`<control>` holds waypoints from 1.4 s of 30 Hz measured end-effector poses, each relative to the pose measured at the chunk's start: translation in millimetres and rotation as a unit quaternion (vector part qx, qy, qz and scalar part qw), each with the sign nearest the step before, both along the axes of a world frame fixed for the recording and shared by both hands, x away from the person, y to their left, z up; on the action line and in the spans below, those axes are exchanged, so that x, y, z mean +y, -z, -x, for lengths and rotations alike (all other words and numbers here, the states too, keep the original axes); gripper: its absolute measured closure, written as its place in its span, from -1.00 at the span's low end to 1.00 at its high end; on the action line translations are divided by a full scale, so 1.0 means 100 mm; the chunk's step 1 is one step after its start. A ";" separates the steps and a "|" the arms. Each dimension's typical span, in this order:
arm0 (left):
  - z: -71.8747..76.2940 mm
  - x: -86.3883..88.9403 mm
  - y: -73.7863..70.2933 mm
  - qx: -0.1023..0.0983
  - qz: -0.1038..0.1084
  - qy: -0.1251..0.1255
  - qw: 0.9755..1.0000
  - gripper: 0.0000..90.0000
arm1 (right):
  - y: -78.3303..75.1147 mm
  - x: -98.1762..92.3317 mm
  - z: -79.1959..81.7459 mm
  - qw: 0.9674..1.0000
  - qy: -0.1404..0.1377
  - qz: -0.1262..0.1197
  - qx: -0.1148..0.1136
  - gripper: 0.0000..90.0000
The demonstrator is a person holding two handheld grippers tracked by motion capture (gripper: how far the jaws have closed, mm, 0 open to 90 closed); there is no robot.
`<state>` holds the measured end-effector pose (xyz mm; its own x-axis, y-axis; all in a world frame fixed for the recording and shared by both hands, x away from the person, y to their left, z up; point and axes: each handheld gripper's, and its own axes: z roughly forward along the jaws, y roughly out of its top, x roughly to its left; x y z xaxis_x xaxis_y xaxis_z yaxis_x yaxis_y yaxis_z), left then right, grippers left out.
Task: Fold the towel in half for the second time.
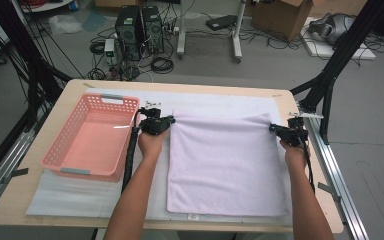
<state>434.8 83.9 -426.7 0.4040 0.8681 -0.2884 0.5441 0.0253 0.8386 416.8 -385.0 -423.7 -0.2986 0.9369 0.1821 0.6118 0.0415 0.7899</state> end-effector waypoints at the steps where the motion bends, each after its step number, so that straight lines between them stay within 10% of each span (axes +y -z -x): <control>1: 0.01 0.00 -0.01 -0.003 -0.002 0.002 1.000 0.92 | -0.01 0.00 0.01 1.000 -0.001 -0.005 -0.004 0.92; 17: 0.33 0.08 -0.27 -0.018 0.014 0.035 0.999 0.91 | -0.32 -0.12 0.38 0.997 -0.038 -0.034 -0.053 0.92; 42: 1.37 0.22 0.08 -0.020 0.009 0.122 0.992 0.91 | -0.03 -0.18 1.34 0.995 -0.085 -0.017 -0.049 0.91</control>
